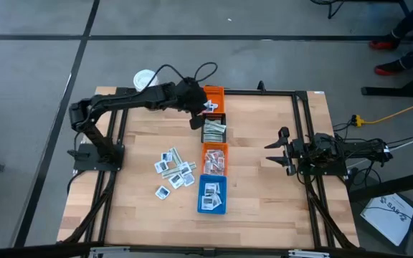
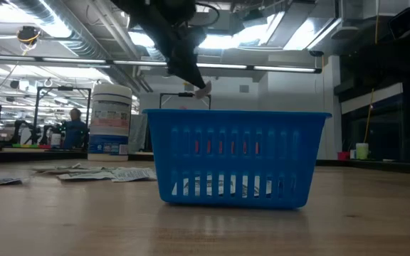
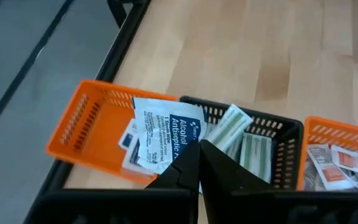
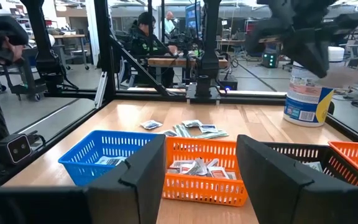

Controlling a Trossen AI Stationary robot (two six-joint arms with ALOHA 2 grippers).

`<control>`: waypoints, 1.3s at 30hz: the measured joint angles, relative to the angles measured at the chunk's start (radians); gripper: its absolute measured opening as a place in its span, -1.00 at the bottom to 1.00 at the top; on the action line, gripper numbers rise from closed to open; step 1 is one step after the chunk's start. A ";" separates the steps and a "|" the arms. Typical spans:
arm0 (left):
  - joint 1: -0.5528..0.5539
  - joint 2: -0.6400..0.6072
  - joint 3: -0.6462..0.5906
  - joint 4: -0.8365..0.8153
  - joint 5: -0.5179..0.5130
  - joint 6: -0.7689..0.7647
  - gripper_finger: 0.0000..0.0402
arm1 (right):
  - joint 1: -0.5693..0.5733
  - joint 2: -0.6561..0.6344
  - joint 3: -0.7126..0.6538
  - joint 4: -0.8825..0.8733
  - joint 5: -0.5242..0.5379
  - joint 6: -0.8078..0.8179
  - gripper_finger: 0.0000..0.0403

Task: Pick & Place First Aid Supplies
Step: Put the blue alcohol pad into the top orange bin

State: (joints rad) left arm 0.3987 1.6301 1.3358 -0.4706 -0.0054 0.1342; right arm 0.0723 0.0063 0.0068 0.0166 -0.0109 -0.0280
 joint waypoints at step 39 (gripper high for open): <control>0.083 0.416 0.410 -0.268 -0.062 0.140 -0.53 | 0.000 0.000 0.000 0.000 0.000 0.000 -0.03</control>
State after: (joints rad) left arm 0.4815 2.0460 1.7462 -0.7383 -0.0678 0.2746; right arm 0.0726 0.0063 0.0068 0.0163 -0.0113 -0.0280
